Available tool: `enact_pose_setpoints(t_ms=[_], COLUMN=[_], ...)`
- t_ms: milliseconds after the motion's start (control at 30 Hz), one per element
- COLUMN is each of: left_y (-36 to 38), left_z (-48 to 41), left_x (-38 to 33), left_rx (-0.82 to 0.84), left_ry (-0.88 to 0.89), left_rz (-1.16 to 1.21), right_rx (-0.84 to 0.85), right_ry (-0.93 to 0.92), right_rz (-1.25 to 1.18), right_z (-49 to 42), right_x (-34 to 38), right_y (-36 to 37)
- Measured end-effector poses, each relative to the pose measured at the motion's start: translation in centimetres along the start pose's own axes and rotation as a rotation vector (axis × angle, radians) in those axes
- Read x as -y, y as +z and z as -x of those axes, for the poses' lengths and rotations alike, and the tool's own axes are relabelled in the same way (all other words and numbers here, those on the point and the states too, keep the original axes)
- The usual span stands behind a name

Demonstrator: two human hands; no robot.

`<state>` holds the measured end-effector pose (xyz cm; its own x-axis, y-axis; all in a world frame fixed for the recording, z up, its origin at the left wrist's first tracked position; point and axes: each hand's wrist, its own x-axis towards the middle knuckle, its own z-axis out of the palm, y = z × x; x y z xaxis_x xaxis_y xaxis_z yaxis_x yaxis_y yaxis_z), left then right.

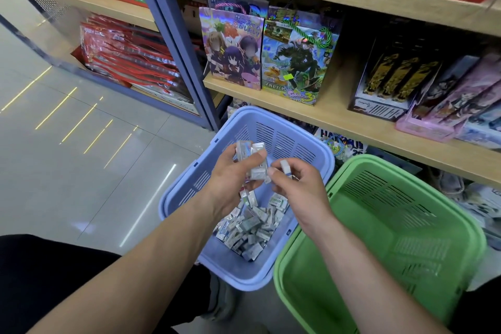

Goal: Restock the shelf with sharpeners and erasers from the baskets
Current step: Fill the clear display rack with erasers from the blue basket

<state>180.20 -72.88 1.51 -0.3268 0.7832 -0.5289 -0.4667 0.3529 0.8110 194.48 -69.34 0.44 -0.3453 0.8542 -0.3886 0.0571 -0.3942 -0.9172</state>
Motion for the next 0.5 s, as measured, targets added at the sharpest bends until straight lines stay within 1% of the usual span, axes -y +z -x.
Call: enact_pose_setpoints(t_ms=[67,200,233,367,500], left_y=[-0.3,-0.3,-0.1,0.2,0.0], left_z=[-0.3,-0.6,-0.5,-0.6,-0.8], left_x=[-0.1,-0.2,-0.1,0.7,0.7], left_rx=[-0.021,-0.026,-0.024,-0.045,-0.067], left_ry=[0.008,0.02,0.014,0.004,0.01], left_rz=[0.018,0.079,0.086,0.098,0.129], right_rx=[-0.022,0.128,0.132,0.022,0.001], right_ry=[0.008,-0.039,-0.052,-0.103,-0.186], right_rz=[0.051,0.13,0.162,0.353,0.472], right_z=[0.5,2.0,2.2,2.5,2.9], right_x=[-0.4,-0.5,-0.5,-0.9,-1.0], right_y=[0.2,1.7,2.1,2.5,2.2])
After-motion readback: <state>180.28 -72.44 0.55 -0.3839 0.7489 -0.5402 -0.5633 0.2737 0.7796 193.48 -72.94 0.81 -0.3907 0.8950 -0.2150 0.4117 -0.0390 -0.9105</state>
